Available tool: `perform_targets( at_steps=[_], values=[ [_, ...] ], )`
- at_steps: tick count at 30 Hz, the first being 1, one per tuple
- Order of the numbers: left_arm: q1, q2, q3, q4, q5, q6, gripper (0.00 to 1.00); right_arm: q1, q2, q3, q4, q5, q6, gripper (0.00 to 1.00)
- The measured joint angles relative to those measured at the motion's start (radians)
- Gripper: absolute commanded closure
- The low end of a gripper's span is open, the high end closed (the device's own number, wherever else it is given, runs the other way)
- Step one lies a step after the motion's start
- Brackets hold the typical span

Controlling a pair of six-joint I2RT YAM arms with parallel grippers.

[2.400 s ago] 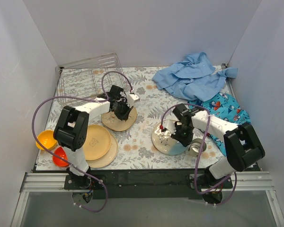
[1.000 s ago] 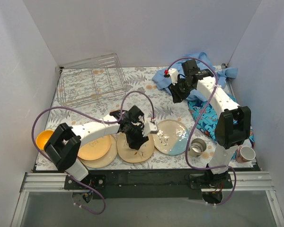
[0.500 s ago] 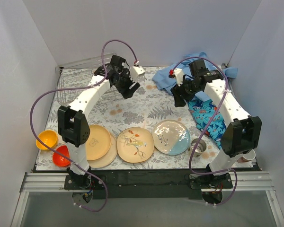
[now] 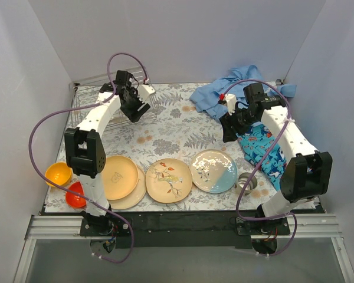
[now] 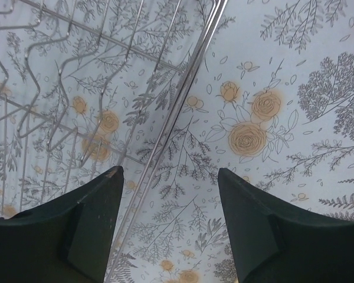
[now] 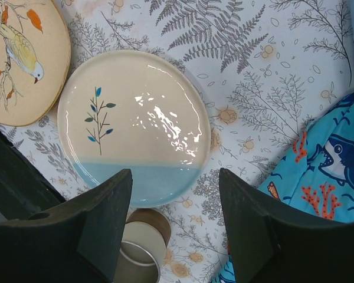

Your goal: Load the mixed dishes into the dish rack

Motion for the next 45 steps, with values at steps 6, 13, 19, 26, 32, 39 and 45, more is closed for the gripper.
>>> perform_targets(
  at_steps=[6, 13, 19, 26, 32, 39, 45],
  values=[
    [0.003, 0.0, -0.06, -0.004, -0.049, 0.034, 0.5, -0.002, -0.01, -0.02, 0.002, -0.008, 0.001, 0.34],
    [0.003, 0.016, -0.017, -0.025, -0.074, 0.031, 0.74, -0.011, -0.01, -0.024, 0.01, -0.021, 0.007, 0.37],
    [-0.017, 0.051, 0.065, -0.106, -0.076, 0.019, 0.8, -0.013, -0.011, -0.065, 0.026, -0.023, 0.016, 0.38],
    [-0.066, 0.111, 0.097, -0.162, -0.066, -0.014, 0.51, -0.013, -0.011, -0.068, 0.03, -0.023, 0.023, 0.38],
    [-0.083, 0.092, 0.111, -0.143, -0.047, -0.017, 0.5, -0.014, -0.023, -0.079, 0.034, -0.025, 0.024, 0.38],
    [-0.073, 0.013, 0.073, -0.055, -0.092, 0.007, 0.48, -0.014, -0.027, -0.086, 0.034, -0.035, 0.026, 0.38],
    [-0.036, 0.006, -0.014, 0.011, -0.167, 0.038, 0.48, -0.014, -0.026, -0.086, 0.033, -0.042, 0.026, 0.38]
  ],
)
